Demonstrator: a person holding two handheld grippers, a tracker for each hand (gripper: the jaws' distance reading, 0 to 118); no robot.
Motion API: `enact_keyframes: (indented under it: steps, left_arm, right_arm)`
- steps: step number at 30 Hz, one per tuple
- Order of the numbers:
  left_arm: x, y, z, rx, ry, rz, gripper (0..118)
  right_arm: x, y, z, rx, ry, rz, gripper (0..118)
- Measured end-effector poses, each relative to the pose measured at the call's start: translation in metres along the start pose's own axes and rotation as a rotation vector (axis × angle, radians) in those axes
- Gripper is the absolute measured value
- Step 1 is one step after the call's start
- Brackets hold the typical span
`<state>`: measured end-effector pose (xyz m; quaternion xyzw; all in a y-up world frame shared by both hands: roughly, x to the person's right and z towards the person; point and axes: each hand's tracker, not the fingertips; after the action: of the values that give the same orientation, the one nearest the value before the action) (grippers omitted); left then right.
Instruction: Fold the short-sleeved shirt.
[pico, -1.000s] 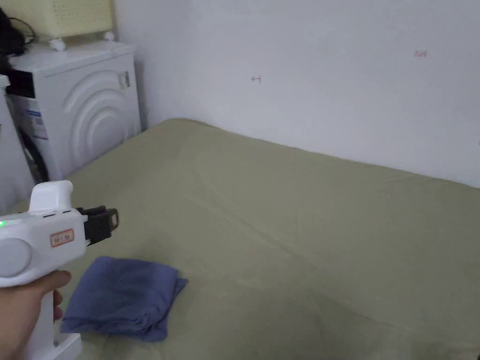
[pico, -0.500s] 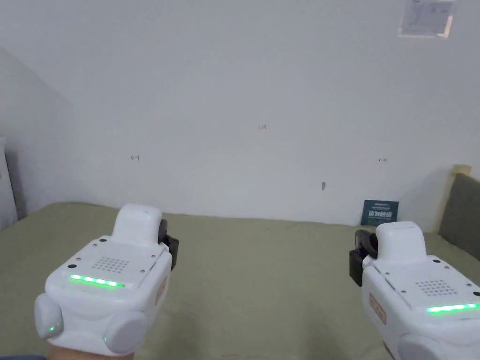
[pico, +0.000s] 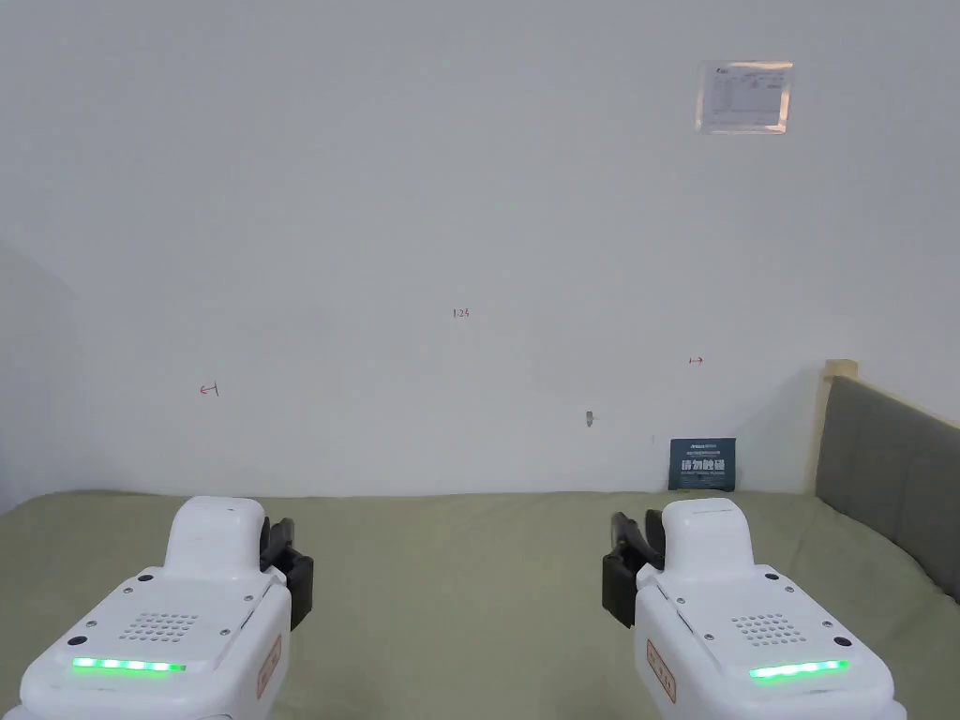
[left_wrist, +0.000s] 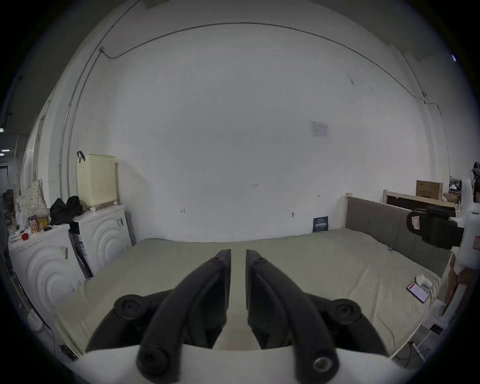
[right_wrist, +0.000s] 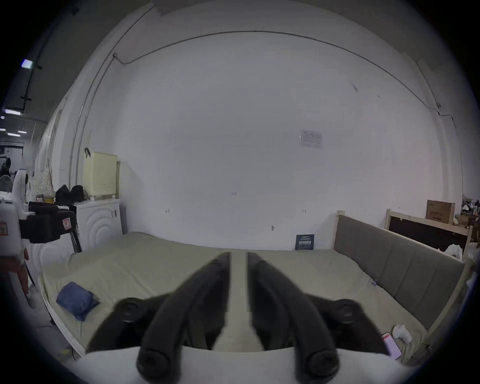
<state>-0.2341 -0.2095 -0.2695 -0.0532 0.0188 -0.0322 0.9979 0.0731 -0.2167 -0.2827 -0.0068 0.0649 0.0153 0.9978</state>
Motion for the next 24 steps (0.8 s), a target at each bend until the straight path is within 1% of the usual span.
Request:
enact_keyframes:
  steps: [1, 3, 4, 5, 7, 8, 9, 13, 15, 16, 18, 22, 24]
  left_arm:
    - [0.0012, -0.0009, 0.0008, -0.004, 0.003, -0.004, 22]
    - [0.0014, -0.0033, 0.0001, -0.009, 0.001, -0.004, 24]
    - [0.0013, -0.0044, -0.001, -0.013, -0.003, 0.001, 42]
    - [0.0019, -0.0054, -0.0018, -0.019, -0.008, 0.004, 64]
    - [0.0033, -0.0074, -0.0027, -0.019, -0.009, 0.006, 101]
    - [0.004, -0.0077, -0.0028, -0.011, -0.005, 0.006, 110]
    - [0.0044, -0.0069, -0.0013, -0.002, -0.004, 0.006, 115]
    - [0.0055, -0.0046, -0.0015, 0.008, -0.006, 0.017, 115]
    - [0.0065, -0.0045, -0.0016, 0.009, -0.006, 0.015, 115]
    - [0.0068, -0.0048, -0.0015, 0.011, -0.007, 0.015, 115]
    - [0.0072, -0.0049, -0.0008, 0.01, -0.011, 0.019, 115]
    - [0.0073, -0.0079, -0.002, 0.001, -0.009, 0.023, 115]
    - [0.0076, -0.0088, -0.003, -0.002, -0.013, 0.032, 115]
  right_arm:
    - [-0.0014, 0.0006, 0.0, 0.001, -0.002, 0.004, 51]
    - [-0.0017, 0.002, 0.0008, 0.007, 0.002, -0.002, 51]
    - [-0.0026, 0.0024, 0.0014, 0.012, -0.002, -0.002, 51]
    - [-0.0033, 0.0028, 0.0018, 0.019, -0.009, 0.003, 51]
    - [-0.003, 0.0038, 0.0025, 0.025, -0.021, 0.015, 51]
    - [-0.0028, 0.0041, 0.0024, 0.025, -0.019, 0.017, 51]
    - [-0.0028, 0.0045, 0.002, 0.022, -0.019, 0.018, 51]
    - [-0.0033, 0.0013, 0.0002, 0.031, -0.03, 0.021, 51]
    - [-0.0009, -0.0013, 0.0013, 0.052, -0.013, 0.008, 51]
    - [-0.0021, -0.0011, 0.0006, 0.051, -0.03, 0.012, 51]
    - [-0.0032, -0.0011, -0.0005, 0.043, -0.069, 0.05, 51]
    - [-0.0028, -0.0018, -0.0017, 0.026, -0.049, 0.053, 51]
    - [-0.0064, -0.0041, -0.0027, 0.024, -0.056, 0.077, 51]
